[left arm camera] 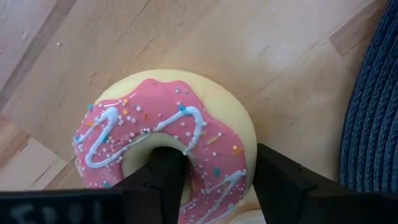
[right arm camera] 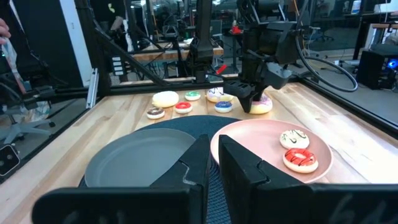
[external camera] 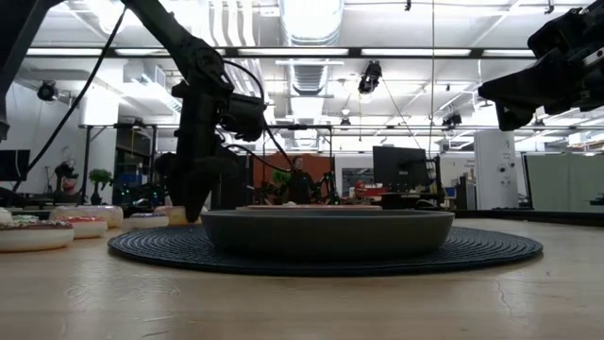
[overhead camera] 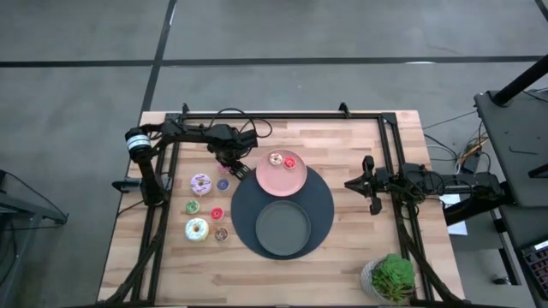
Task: Pick & Place donuts
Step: Put the large pink donut on the gray plate
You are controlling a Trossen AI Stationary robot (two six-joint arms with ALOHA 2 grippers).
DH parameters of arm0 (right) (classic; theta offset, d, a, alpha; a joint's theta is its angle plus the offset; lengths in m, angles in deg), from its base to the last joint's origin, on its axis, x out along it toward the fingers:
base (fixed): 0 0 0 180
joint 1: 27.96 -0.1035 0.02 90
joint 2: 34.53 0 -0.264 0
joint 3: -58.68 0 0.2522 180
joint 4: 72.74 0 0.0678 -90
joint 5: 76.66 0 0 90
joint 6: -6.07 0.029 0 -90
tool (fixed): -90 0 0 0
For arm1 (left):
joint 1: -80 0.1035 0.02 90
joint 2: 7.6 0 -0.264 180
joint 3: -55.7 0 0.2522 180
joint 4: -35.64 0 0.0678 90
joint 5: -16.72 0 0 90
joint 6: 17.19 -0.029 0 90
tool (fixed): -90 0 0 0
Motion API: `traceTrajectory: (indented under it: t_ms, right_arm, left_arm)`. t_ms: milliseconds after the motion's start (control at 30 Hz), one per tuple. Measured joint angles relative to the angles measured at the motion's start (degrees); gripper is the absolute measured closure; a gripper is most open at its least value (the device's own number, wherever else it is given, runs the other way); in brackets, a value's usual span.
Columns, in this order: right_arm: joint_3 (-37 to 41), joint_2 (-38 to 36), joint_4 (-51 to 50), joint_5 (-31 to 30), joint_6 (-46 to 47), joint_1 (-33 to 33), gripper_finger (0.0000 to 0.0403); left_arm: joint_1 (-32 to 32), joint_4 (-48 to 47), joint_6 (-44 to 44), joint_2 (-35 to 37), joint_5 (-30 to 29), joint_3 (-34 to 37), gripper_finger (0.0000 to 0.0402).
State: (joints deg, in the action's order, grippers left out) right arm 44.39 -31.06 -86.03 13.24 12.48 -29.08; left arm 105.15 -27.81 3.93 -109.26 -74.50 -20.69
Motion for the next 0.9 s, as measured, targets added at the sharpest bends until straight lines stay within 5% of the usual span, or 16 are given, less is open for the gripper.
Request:
traceTrajectory:
  t_ms: [900]
  right_arm:
    - [0.0, 0.0, 0.0, 0.0, 0.0, 0.0, 0.0374]
  left_arm:
    - [-2.8, -4.5, 0.1, 0.7, 3.3, -12.3, 0.0255]
